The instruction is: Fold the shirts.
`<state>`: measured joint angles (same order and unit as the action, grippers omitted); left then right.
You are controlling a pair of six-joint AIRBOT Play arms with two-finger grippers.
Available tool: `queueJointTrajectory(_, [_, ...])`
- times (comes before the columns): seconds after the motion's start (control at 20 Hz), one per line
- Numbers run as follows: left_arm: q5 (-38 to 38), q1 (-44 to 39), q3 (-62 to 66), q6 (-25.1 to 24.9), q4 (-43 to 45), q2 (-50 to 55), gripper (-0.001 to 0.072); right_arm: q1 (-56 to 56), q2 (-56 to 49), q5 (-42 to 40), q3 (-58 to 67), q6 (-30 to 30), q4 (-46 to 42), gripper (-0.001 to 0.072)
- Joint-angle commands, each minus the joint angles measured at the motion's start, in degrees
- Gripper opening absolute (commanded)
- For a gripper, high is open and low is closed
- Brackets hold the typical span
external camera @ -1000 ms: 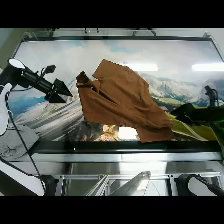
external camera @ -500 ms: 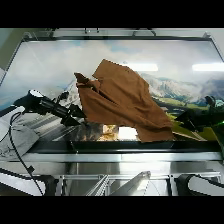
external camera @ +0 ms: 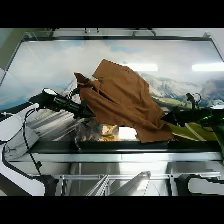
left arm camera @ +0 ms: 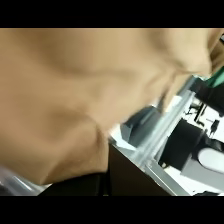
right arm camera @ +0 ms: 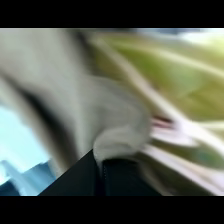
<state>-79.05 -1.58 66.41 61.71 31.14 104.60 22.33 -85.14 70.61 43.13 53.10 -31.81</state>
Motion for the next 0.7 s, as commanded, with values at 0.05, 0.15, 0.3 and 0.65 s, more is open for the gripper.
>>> queueJointTrajectory(0.05, [-10.5,1.0,4.7,0.8,-1.2,-7.7,0.0002,0.3,5.4,11.6,4.1,-3.9,12.5,0.0023])
queueJointTrajectory(0.15, [-15.7,2.9,6.8,3.2,-1.2,-14.7,0.0002,2.5,11.7,16.0,7.3,-3.9,19.7,0.0022])
queueJointTrajectory(0.3, [-20.2,5.8,11.7,5.9,-1.3,-27.5,0.0003,7.9,23.9,16.6,12.8,-4.0,33.8,0.0023])
queueJointTrajectory(0.65, [-17.4,18.0,29.5,5.1,-1.2,-52.3,0.0031,20.1,53.6,-7.7,21.0,-5.4,42.2,0.0023])
